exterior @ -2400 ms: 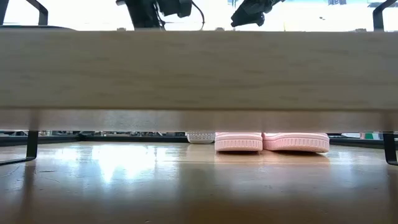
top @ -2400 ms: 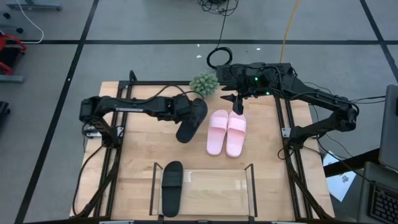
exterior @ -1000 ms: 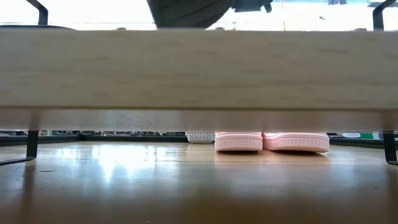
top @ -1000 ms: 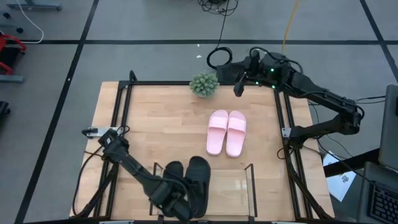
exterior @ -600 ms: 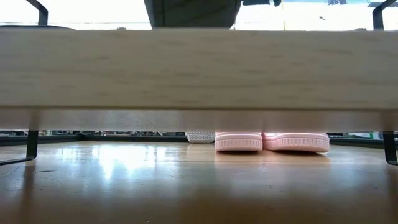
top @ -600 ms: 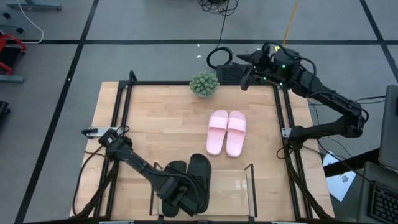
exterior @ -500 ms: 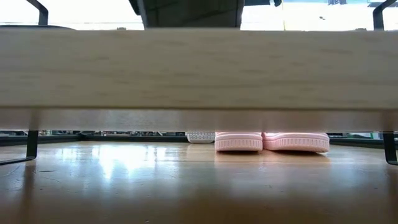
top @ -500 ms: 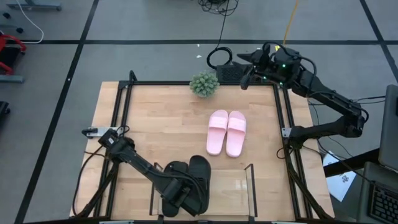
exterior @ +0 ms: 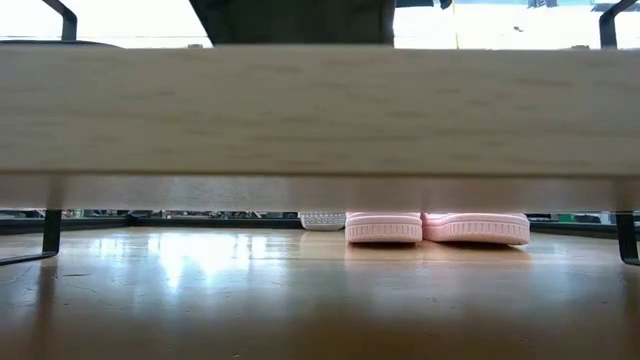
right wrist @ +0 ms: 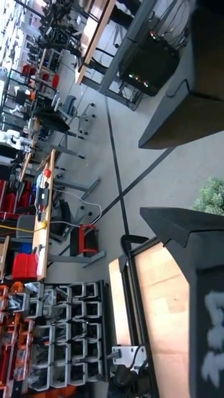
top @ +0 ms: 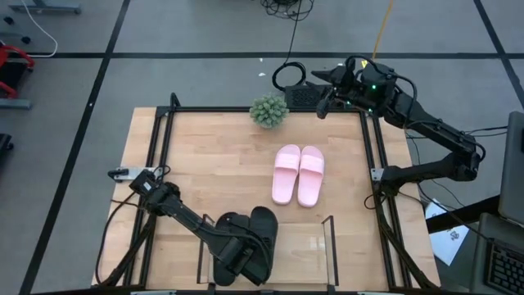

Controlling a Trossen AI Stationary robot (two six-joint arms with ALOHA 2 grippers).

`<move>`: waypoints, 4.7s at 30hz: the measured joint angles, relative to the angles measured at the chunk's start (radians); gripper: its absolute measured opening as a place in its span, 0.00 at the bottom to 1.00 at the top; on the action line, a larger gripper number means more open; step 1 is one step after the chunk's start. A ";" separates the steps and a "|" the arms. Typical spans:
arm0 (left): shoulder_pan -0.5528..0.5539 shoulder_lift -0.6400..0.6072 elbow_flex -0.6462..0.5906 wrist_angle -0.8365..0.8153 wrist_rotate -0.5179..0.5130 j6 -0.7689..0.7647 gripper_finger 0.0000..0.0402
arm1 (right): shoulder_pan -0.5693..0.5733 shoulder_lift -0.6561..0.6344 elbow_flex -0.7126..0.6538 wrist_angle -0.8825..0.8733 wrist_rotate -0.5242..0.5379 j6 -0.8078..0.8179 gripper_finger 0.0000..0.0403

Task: Pick and place slides into the shelf
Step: Put the black slide on the shelf

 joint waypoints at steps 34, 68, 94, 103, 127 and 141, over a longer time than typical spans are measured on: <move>0.000 0.074 -0.006 -0.001 0.074 -0.002 0.00 | 0.001 0.000 0.000 0.002 -0.051 0.010 0.38; -0.001 0.069 -0.080 0.022 0.079 -0.062 0.04 | 0.001 0.000 0.000 0.002 -0.053 0.007 0.38; -0.027 0.071 -0.080 0.030 0.101 -0.095 0.12 | 0.005 0.000 0.000 0.002 -0.105 0.008 0.38; -0.027 0.062 -0.080 0.049 0.087 -0.063 0.12 | 0.005 0.000 0.000 0.002 -0.105 0.008 0.38; -0.029 0.056 -0.026 0.026 0.079 -0.062 0.12 | 0.005 0.000 0.000 0.002 -0.113 0.026 0.38; -0.031 0.046 -0.026 0.042 0.080 -0.060 0.12 | 0.005 0.000 0.000 0.002 -0.157 0.027 0.38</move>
